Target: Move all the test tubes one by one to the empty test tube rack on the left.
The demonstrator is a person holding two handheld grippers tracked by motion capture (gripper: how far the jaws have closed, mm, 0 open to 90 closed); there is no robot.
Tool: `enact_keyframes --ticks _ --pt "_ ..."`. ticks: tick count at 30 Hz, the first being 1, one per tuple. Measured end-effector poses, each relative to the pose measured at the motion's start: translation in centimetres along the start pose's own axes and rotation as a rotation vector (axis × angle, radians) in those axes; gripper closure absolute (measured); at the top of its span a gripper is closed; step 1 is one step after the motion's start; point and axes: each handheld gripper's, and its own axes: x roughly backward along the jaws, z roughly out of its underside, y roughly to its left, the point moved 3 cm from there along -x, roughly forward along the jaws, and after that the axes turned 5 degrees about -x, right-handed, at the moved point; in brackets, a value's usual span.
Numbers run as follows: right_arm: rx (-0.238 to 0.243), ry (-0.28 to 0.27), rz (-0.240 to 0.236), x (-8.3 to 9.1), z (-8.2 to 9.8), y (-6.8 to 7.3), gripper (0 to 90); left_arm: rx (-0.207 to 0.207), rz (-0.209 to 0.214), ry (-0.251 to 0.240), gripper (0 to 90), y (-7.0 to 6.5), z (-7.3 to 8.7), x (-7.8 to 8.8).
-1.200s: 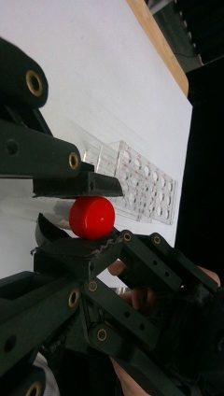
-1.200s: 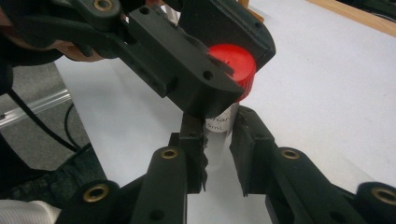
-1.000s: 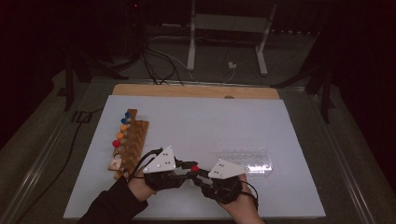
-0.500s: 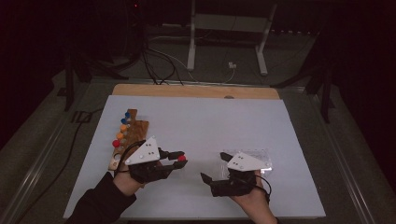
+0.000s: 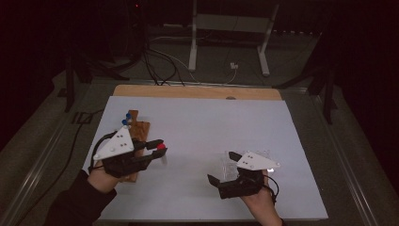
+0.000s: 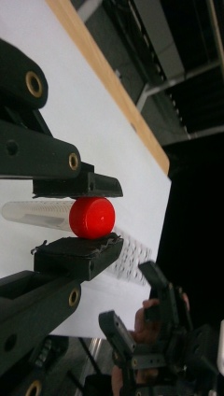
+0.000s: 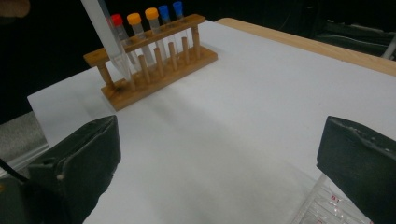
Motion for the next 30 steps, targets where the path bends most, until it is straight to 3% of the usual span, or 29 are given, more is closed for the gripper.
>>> enact_keyframes --ticks 14,23,30 --pt "0.024 -0.003 -0.008 -0.1 -0.1 0.6 0.0 0.057 -0.174 0.007 71.7 2.9 1.8 6.2" --pt "0.022 -0.009 -0.009 0.0 -0.1 0.6 0.0 0.09 -0.25 0.032 71.7 4.0 3.8 8.1" --pt "0.022 -0.01 -0.011 0.0 -0.1 0.5 0.0 0.118 -0.305 0.028 71.7 4.9 5.6 8.5"
